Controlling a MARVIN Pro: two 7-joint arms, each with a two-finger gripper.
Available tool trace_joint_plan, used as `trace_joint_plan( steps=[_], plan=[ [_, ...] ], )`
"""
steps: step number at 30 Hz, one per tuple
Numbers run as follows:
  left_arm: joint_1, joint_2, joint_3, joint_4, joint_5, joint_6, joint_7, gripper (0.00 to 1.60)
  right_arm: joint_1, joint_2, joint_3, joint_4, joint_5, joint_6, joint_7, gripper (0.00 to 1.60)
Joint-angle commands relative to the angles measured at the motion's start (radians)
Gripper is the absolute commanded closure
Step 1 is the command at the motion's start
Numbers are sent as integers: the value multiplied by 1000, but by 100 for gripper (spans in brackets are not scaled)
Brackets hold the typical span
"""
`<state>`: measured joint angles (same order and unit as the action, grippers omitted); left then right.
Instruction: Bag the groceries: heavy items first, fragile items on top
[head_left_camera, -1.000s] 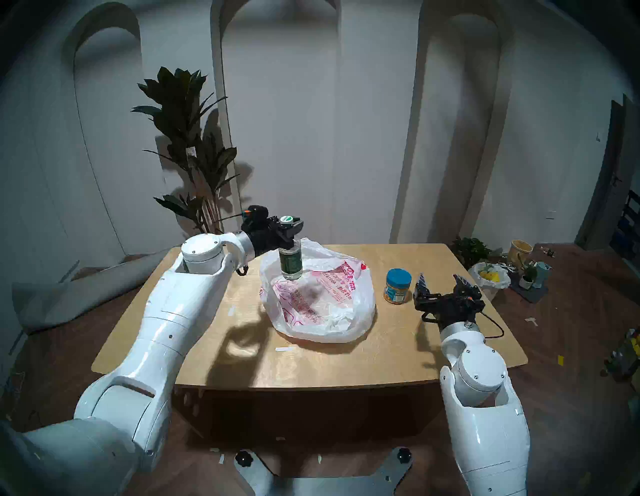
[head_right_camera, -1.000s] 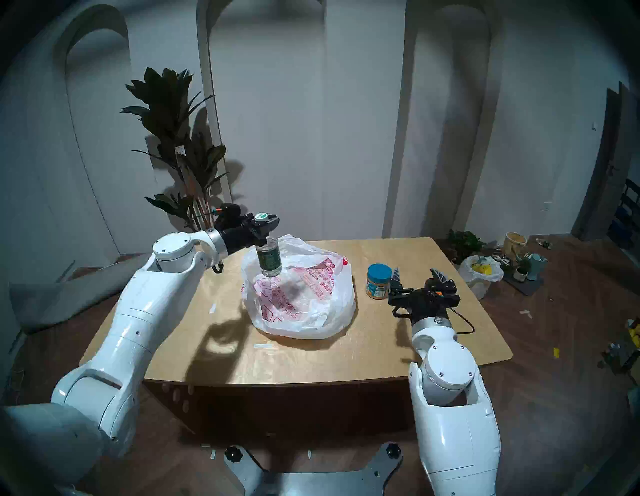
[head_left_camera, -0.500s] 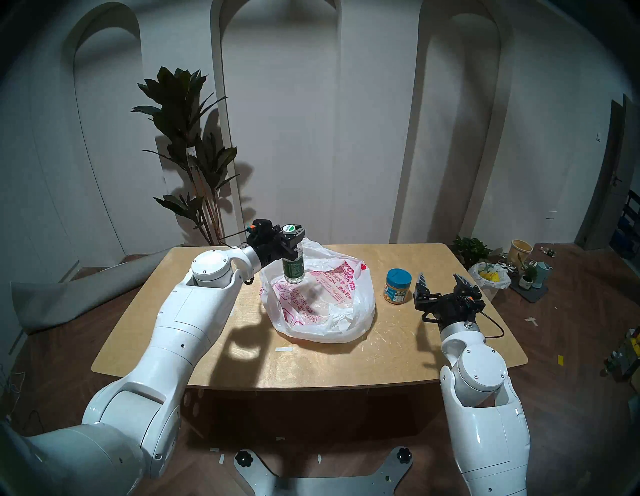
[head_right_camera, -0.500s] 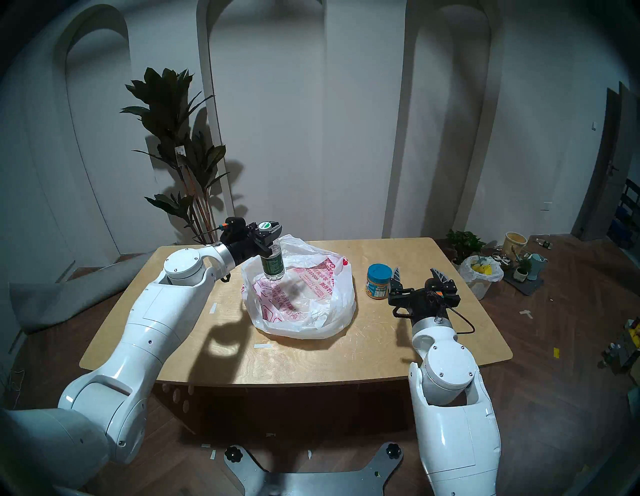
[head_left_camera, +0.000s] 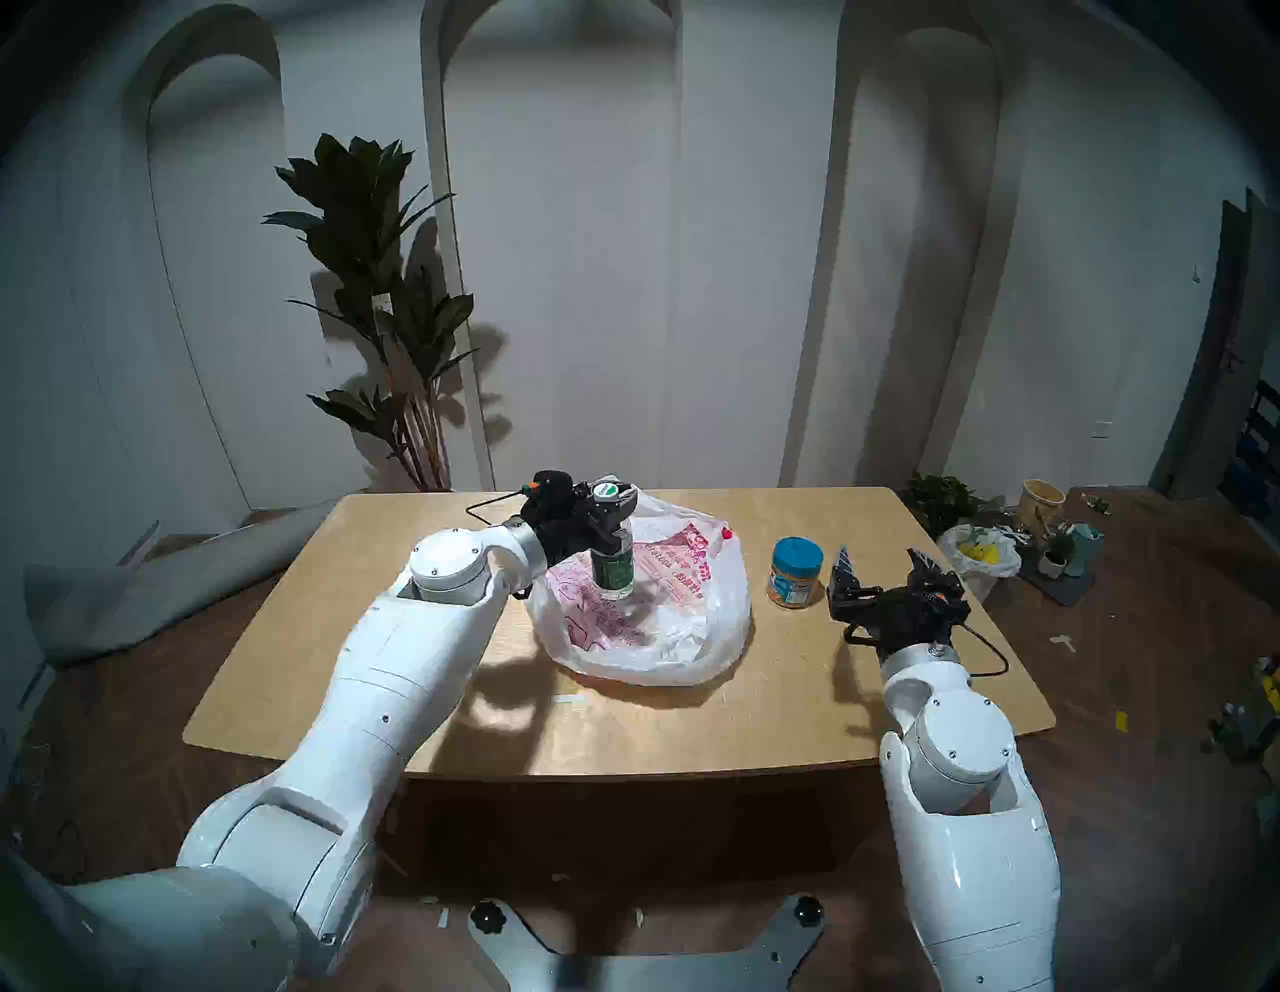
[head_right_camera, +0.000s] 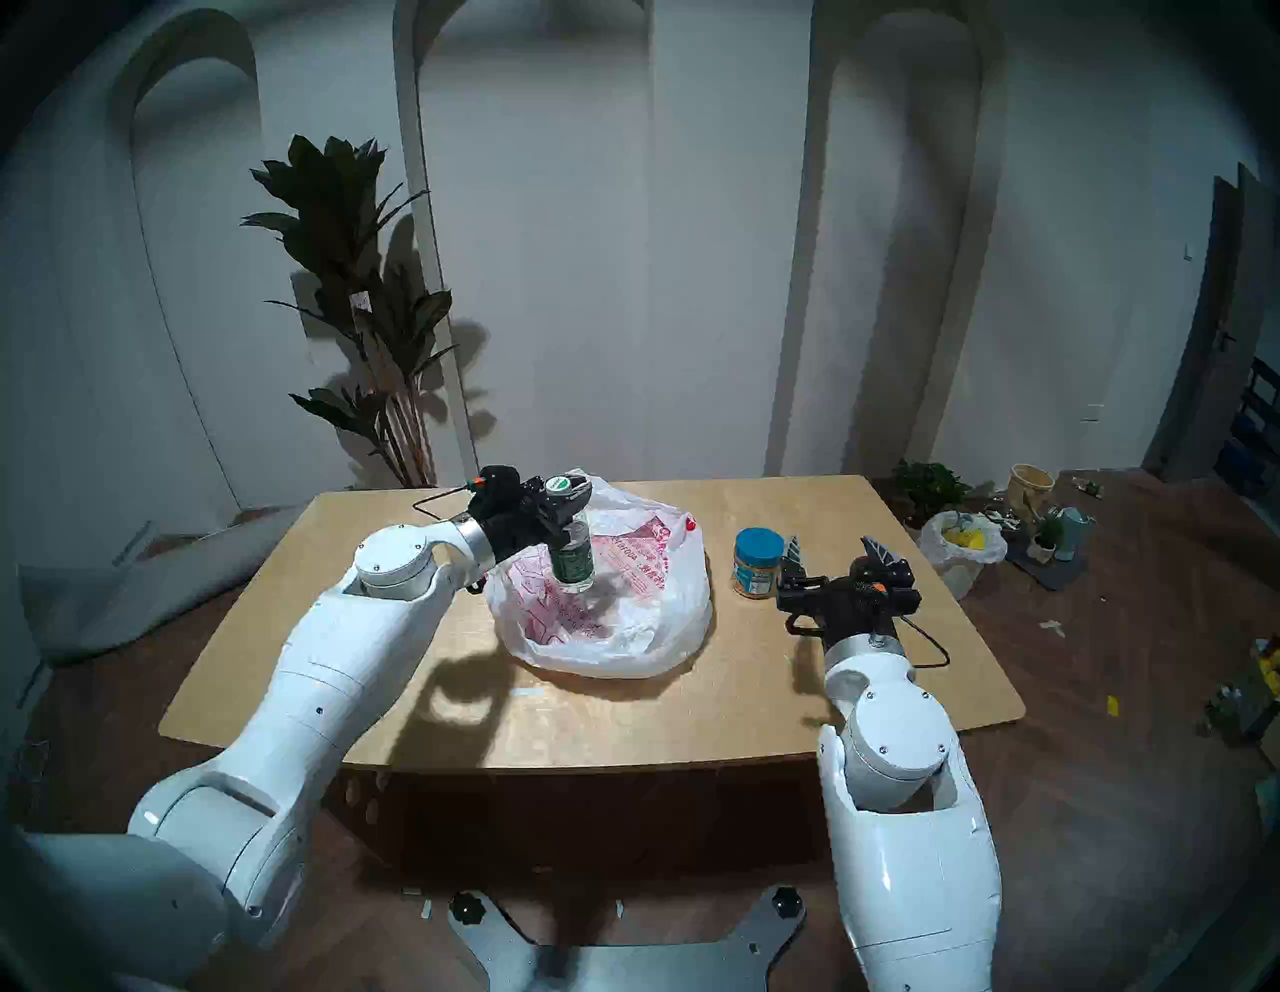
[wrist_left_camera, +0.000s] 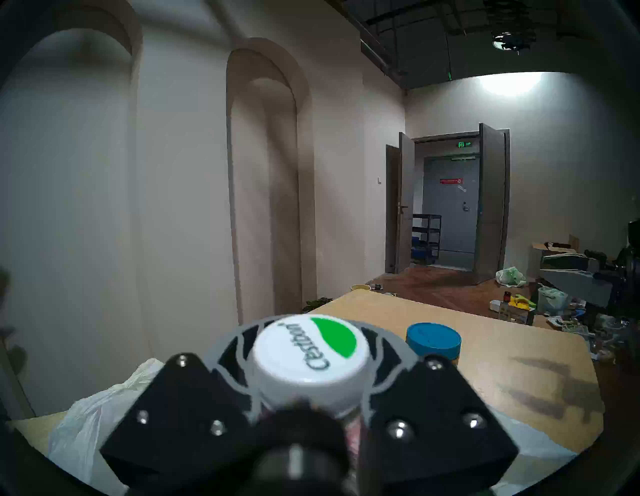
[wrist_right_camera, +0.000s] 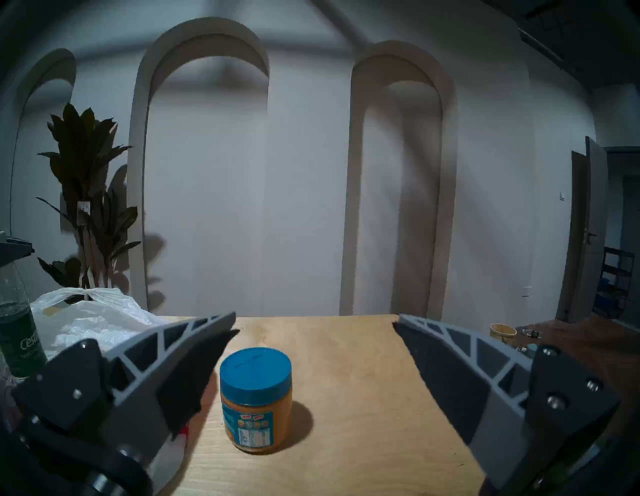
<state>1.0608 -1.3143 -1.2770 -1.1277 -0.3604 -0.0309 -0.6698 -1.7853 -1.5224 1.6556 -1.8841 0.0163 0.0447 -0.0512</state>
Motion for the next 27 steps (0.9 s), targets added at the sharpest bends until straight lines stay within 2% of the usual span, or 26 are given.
trace_joint_plan(
  steps=[1,5,10,22,23,24,25,26,27],
  plan=[
    [-35,17,-11,-1,3,9,-2,160,4,-1,-2,-26,0,-3,0,0],
    [-25,16,-6,30,-9,26,-22,160,3,-1,-2,-26,1,-2,0,0],
    [-19,3,5,63,1,0,-23,160,3,-1,-2,-26,1,-2,0,0],
    [-8,0,11,69,15,-18,-16,160,3,-1,-2,-26,1,-3,-1,0],
    [-8,2,12,67,17,-17,-16,102,3,-1,-2,-26,1,-3,-1,0],
    [-8,6,15,60,20,-14,-19,21,3,-1,-2,-26,1,-3,-1,0],
    [-8,6,15,60,20,-14,-19,21,3,-1,-2,-26,1,-3,-1,0],
    [-9,11,19,53,26,-8,-20,0,3,-1,-2,-26,1,-3,-1,0],
    [-12,20,25,43,32,10,-27,0,3,0,-2,-26,1,-3,-1,0]
  ],
)
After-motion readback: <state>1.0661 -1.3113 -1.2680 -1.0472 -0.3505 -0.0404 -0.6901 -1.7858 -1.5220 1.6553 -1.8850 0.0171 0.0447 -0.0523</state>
